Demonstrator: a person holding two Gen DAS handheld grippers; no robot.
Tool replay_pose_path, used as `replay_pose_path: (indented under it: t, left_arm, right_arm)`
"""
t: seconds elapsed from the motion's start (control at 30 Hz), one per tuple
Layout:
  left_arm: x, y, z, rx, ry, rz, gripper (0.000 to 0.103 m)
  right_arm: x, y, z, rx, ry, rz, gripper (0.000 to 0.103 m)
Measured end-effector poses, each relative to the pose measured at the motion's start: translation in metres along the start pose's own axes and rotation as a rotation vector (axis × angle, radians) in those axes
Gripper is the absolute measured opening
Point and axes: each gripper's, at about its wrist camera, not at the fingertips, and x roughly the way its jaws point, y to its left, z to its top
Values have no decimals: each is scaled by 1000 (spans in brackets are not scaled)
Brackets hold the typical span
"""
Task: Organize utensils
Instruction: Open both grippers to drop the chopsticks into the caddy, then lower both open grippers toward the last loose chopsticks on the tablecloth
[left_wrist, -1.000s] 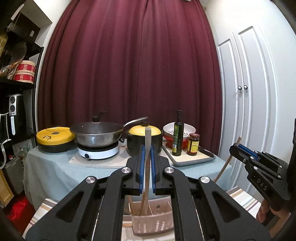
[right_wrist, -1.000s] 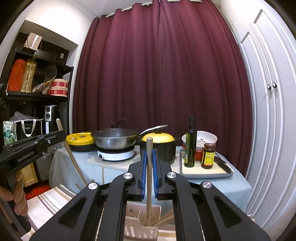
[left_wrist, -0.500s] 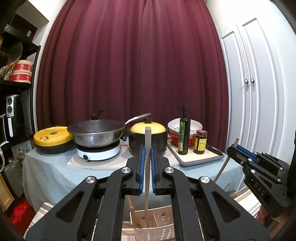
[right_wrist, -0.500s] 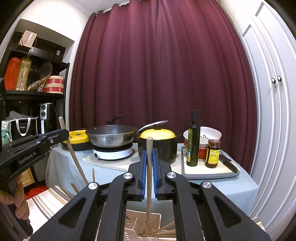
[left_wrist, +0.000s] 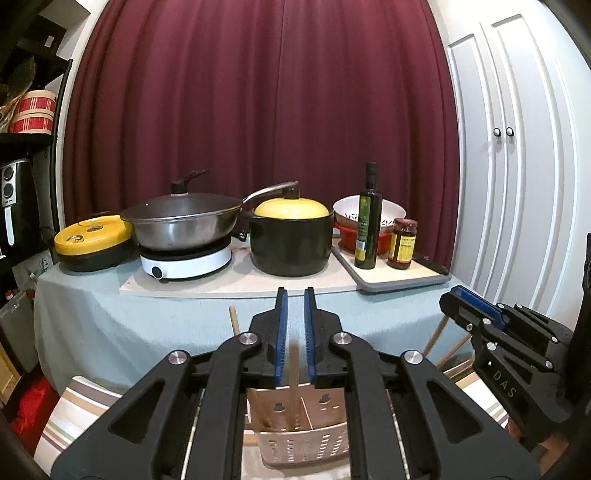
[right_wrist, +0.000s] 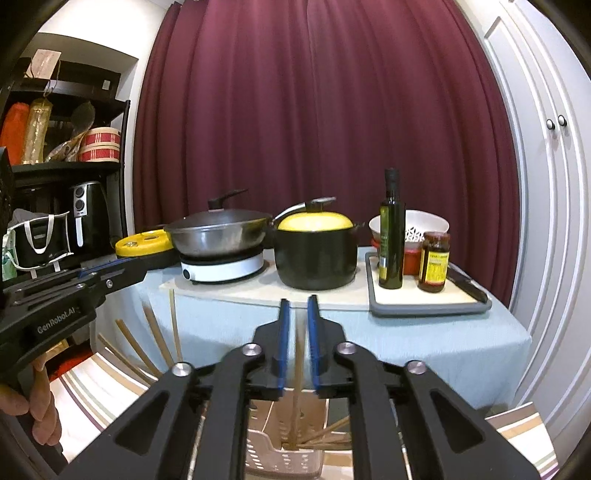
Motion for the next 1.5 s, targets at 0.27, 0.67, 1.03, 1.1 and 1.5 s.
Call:
replay_pose_path:
  t: [0.27, 0.67, 1.03, 1.1, 1.5]
  left_arm:
    - [-8, 0, -4, -8, -7, 8, 49]
    - [-61, -3, -20, -10, -28, -16, 67]
    - [-106, -4, -66, -14, 8, 33, 67]
    - [-111, -2, -77, -23, 24, 39, 67]
    - [-131, 4, -150, -48, 171, 58, 67]
  right_arm:
    - [-13, 2, 3, 8, -23, -9, 46]
    - [-64, -3, -10, 8, -31, -30, 49]
    - [-100, -5, -56, 24, 48, -62, 49]
    - [-105, -5, -67, 29, 67, -69, 49]
    - [-142, -12, -147, 71, 214, -132, 49]
